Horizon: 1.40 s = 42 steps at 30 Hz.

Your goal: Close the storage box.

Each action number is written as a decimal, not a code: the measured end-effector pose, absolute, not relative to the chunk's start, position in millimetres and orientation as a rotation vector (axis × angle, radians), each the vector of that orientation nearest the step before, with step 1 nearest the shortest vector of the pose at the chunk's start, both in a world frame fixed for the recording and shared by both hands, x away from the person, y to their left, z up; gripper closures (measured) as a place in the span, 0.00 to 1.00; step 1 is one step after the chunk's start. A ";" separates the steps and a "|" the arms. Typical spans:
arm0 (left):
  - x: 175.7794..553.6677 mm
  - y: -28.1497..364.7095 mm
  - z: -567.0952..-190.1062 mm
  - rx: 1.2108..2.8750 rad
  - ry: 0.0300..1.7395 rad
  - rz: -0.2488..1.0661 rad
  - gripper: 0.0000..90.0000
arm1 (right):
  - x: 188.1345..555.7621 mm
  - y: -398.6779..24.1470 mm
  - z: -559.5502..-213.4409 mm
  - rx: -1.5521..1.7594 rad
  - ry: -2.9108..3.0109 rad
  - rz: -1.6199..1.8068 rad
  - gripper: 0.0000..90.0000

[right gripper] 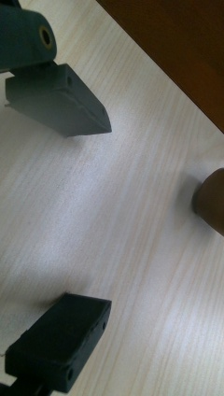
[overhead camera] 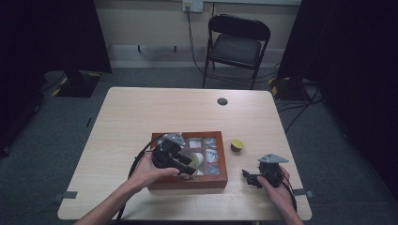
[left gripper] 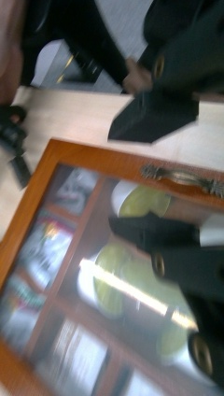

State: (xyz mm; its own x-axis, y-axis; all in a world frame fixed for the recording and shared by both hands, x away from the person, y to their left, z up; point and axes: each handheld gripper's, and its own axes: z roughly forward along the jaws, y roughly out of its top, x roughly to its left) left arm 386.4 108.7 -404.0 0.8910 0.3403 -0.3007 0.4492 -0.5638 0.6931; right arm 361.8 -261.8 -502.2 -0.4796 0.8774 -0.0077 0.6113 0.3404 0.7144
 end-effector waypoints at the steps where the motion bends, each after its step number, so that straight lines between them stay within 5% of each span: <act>1: 386.0 111.1 -402.8 2.205 0.573 -0.152 0.47 | 361.9 -261.8 -502.2 1.310 2.218 0.926 0.14; 5: 384.1 119.1 -400.0 2.183 0.577 -0.126 0.35 | 361.8 -261.8 -502.2 1.311 2.218 0.926 0.14; 15: 378.5 167.3 -392.9 2.104 0.653 -0.026 0.25 | 362.4 -261.7 -502.2 1.310 2.219 0.927 0.13; 42: 371.7 289.4 -439.0 2.077 1.053 0.184 0.21 | 362.4 -261.7 -502.2 1.309 2.219 0.927 0.13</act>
